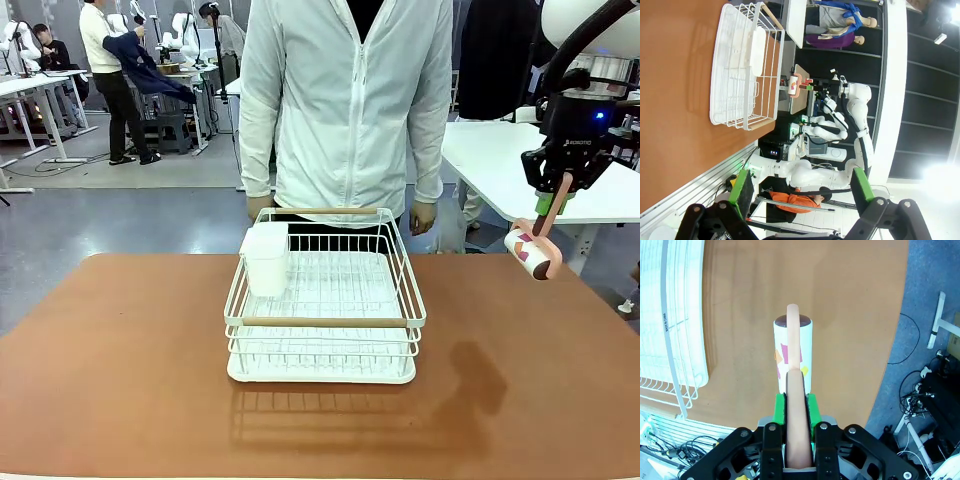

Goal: Clean the table.
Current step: Place the Lint Roller down when the Dish drying rack is positioned in the middle of the table.

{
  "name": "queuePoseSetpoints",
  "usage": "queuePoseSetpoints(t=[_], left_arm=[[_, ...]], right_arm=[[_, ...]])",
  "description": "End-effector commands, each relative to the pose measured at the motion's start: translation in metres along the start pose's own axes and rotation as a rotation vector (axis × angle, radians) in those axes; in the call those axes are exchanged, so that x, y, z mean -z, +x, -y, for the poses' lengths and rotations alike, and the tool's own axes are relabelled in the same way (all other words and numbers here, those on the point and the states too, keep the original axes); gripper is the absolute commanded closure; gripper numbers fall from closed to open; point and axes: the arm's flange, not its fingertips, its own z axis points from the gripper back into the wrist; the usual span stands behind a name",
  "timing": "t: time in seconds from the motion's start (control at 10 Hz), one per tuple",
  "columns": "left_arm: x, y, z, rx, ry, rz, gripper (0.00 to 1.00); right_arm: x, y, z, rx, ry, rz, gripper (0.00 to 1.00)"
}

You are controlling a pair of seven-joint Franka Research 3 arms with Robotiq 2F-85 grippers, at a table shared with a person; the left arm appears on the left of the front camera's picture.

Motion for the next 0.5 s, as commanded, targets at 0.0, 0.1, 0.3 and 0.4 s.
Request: queuePoseSetpoints(t=[0.0,0.1,0.3,0.4], left_arm=[[-0.0018,-0.0025,0.0007,0.002,-0.004,0.004,0.00],[-0.0018,-0.0025,0.0007,0.002,-0.004,0.004,0.00],[-0.0018,-0.0025,0.0007,0.002,-0.004,0.004,0.00],[-0.0018,-0.0025,0.0007,0.002,-0.004,0.004,0.00]], right_arm=[[-0.0027,0.0011,0.0006,0.008,-0.018,0.004,0.79],[-0.0027,0.0011,0.0006,0.008,-0.018,0.004,0.79],[-0.0027,0.0011,0.0006,0.008,-0.018,0.004,0.79],[-0.0027,0.0011,0.0006,0.008,-0.018,0.004,0.79]])
